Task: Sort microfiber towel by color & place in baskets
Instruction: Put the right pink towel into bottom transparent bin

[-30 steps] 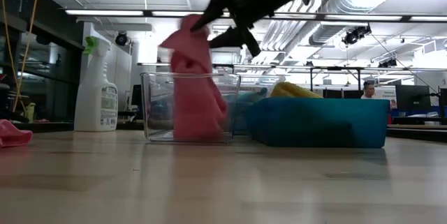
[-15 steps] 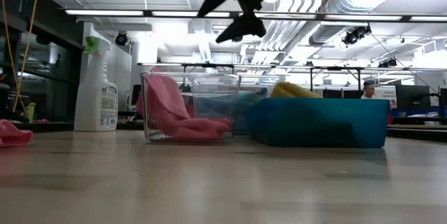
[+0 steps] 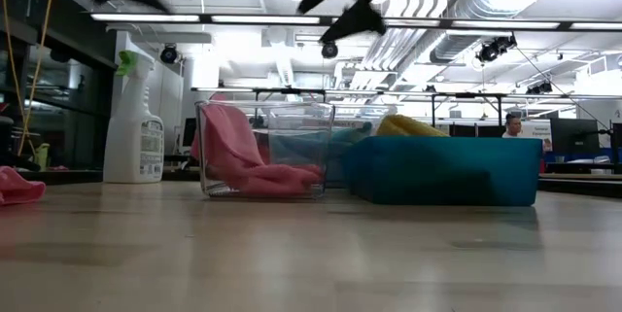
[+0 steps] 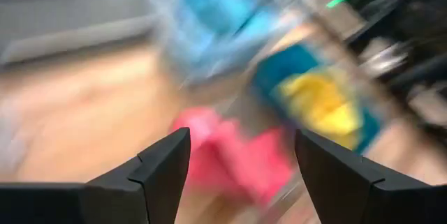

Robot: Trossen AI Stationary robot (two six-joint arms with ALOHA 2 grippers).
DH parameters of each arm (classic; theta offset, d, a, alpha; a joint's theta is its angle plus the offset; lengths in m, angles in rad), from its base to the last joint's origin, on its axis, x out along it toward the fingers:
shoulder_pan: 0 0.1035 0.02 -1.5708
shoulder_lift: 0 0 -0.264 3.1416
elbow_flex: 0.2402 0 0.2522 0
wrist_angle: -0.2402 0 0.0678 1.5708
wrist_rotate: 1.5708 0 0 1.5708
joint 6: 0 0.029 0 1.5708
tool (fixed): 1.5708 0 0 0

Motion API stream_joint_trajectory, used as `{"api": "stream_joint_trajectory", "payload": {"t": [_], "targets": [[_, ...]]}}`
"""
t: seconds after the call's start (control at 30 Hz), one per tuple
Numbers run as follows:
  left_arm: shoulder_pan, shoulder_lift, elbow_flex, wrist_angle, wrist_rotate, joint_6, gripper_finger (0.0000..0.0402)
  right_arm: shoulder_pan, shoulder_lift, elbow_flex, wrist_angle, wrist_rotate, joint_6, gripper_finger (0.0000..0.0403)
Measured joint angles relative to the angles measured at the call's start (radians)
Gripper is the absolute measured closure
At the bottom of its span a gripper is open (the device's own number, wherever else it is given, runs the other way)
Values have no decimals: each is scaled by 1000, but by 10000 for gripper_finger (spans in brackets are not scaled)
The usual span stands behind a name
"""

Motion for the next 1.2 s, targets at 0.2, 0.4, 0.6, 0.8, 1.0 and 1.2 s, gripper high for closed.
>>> {"api": "stream_joint_trajectory", "payload": {"t": [0.2,0.4,0.6,0.8,1.0,1.2], "targets": [[70,142,-117,-92,138,-207,159,-6,-158,1,-101,76,6,94],[179,212,-306,133,296,-218,163,18,-272,1,-179,177,34,94],[227,250,-404,241,376,-211,252,48,-322,1,-213,238,55,94],[227,347,-494,442,472,-222,387,49,-326,1,-261,239,60,94],[229,421,-550,721,437,-301,398,49,-327,0,-268,238,63,94],[251,435,-550,806,342,-313,401,49,-328,0,-267,238,62,94]]}}
